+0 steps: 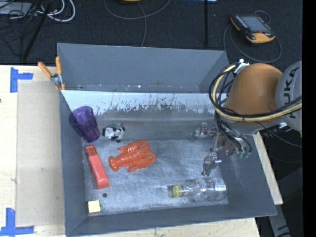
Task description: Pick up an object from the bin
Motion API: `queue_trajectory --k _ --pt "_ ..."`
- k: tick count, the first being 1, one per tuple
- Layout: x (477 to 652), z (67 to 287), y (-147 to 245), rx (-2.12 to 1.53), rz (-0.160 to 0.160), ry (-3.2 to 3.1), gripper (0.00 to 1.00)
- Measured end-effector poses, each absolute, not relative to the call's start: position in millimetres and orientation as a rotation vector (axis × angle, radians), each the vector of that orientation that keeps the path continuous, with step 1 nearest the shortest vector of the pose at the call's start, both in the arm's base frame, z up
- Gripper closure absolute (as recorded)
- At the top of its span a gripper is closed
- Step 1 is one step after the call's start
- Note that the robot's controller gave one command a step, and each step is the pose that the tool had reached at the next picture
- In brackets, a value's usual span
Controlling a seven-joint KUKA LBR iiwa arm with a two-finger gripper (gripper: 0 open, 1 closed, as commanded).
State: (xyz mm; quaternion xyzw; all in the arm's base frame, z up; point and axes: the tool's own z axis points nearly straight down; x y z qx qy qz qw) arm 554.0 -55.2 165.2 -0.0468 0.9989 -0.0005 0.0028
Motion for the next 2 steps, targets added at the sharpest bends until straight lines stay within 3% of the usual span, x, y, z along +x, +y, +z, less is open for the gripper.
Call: queue_trajectory --k 1,2 --pt "528.1 185.5 -77.5 -0.340 0.004 3.128 0.00" --pt "526.3 194.1 -84.1 -0.359 0.000 3.120 0.00"
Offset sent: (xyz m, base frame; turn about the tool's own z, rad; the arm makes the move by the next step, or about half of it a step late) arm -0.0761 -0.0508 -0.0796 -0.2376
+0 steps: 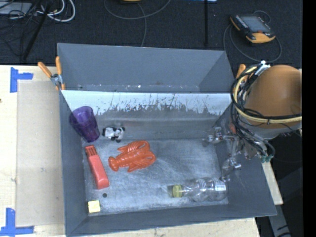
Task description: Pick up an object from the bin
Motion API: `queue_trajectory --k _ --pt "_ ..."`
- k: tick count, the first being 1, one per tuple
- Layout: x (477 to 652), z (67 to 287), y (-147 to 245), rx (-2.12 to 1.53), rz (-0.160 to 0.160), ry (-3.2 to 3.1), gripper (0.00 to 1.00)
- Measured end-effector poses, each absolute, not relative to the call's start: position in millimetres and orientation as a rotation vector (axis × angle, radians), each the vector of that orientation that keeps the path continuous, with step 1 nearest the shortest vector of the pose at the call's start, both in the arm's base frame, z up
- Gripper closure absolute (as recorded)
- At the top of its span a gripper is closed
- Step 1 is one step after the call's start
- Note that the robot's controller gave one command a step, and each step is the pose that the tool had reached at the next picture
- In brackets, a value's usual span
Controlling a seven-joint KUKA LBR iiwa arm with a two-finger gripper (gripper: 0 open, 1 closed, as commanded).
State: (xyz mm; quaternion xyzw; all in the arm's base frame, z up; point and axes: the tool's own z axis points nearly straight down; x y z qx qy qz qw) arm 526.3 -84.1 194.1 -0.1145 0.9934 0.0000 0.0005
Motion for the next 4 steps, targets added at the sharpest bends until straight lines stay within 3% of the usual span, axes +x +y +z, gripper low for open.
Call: queue_trajectory --k 1,3,4 --pt "553.8 206.7 -85.0 -0.505 0.007 3.112 0.00" --pt "521.0 159.5 -28.5 -0.921 0.004 3.010 0.00" --pt "520.1 157.7 -19.0 -1.032 0.001 2.968 0.00"
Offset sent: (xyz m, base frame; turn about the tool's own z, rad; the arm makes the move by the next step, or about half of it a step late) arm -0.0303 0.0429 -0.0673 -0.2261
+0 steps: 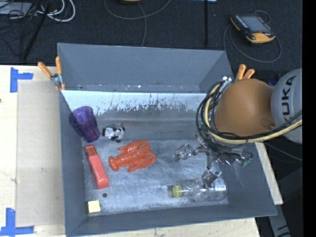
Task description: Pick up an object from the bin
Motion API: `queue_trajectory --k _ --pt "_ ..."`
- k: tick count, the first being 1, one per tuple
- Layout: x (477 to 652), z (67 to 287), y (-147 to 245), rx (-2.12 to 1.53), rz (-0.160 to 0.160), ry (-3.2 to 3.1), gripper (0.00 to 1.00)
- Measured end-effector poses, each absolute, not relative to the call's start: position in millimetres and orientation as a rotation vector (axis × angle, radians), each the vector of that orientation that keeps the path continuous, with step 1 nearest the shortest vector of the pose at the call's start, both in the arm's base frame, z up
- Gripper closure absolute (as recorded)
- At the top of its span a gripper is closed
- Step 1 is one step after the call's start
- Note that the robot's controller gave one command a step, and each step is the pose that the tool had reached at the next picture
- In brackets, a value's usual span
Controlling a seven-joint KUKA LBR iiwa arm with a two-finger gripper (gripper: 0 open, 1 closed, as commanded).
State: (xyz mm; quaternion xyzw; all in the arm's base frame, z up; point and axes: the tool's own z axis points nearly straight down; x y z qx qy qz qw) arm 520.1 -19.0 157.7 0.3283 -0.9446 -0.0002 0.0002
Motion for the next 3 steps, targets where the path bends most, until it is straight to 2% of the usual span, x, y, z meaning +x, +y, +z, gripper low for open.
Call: queue_trajectory --k 1,2,3 --pt "505.6 136.0 -2.1 1.135 -0.007 -2.928 0.00" --pt "498.1 112.8 -16.5 0.775 -0.002 -3.043 0.00" --pt "495.1 106.6 -18.0 0.754 0.000 -3.047 0.00"
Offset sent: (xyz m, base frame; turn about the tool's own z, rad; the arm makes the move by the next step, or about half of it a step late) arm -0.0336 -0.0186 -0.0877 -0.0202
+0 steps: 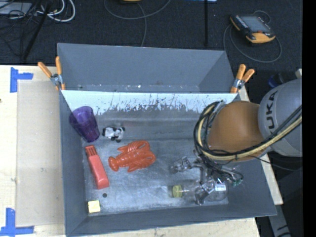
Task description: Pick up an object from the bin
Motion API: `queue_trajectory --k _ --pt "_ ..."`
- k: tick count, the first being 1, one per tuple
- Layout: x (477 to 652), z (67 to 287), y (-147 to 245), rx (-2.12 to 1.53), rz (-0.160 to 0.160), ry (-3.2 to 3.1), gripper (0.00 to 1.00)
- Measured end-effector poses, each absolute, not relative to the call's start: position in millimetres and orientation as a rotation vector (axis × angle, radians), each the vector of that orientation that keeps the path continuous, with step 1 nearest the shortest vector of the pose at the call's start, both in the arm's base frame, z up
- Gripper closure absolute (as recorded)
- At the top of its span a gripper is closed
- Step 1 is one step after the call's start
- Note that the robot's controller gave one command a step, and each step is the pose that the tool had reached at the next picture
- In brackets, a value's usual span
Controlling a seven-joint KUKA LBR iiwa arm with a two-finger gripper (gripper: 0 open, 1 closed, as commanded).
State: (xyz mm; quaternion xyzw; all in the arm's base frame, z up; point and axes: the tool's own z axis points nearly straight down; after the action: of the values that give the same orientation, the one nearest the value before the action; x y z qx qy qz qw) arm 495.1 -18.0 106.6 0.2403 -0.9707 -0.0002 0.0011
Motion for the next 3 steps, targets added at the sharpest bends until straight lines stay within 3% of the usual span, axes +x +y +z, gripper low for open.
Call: queue_trajectory --k 1,2,3 --pt "493.3 88.3 -18.9 1.107 -0.004 -2.937 0.00" --pt "488.4 73.6 -13.9 0.842 0.005 -3.025 1.00" --pt "488.4 73.6 -13.9 0.843 0.005 -3.025 1.00"
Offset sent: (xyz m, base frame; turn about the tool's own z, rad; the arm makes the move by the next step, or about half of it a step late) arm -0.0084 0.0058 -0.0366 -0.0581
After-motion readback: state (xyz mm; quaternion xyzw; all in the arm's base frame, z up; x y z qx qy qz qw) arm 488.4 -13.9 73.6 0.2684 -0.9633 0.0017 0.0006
